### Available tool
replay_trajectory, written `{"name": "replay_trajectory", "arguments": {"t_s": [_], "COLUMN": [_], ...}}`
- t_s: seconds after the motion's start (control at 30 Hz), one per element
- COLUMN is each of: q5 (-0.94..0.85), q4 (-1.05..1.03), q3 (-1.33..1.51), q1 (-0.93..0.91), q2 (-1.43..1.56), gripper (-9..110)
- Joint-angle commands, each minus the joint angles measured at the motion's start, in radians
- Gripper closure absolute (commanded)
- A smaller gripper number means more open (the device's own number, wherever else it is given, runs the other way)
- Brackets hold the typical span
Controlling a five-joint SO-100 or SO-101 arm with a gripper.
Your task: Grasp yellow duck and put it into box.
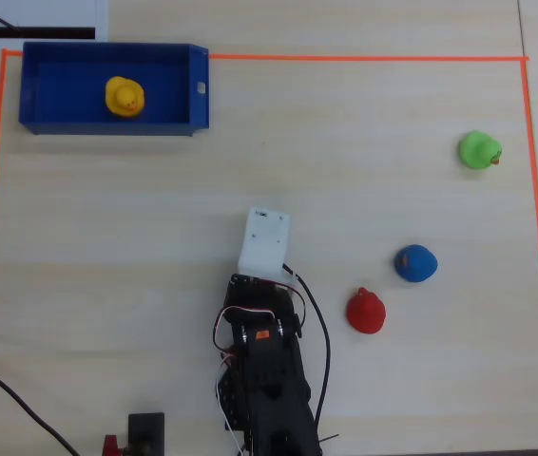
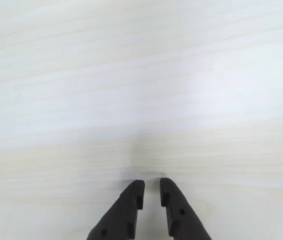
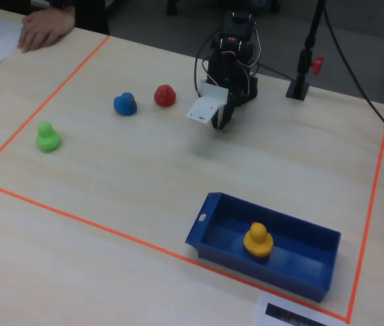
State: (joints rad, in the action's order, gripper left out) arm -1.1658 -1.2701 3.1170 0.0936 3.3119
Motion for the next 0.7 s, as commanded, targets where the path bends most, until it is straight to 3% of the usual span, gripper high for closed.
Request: {"name": "replay_trajectory", "arguments": {"t_s": [0.0,0.67], "q5": [-0.031,-0.021], "q4": [-0.034,-0.035], "q3": [-0.006,-0.006], "q1": [0.011,-0.002], "q2": [-0.002,-0.002], "gripper": [101,101]}}
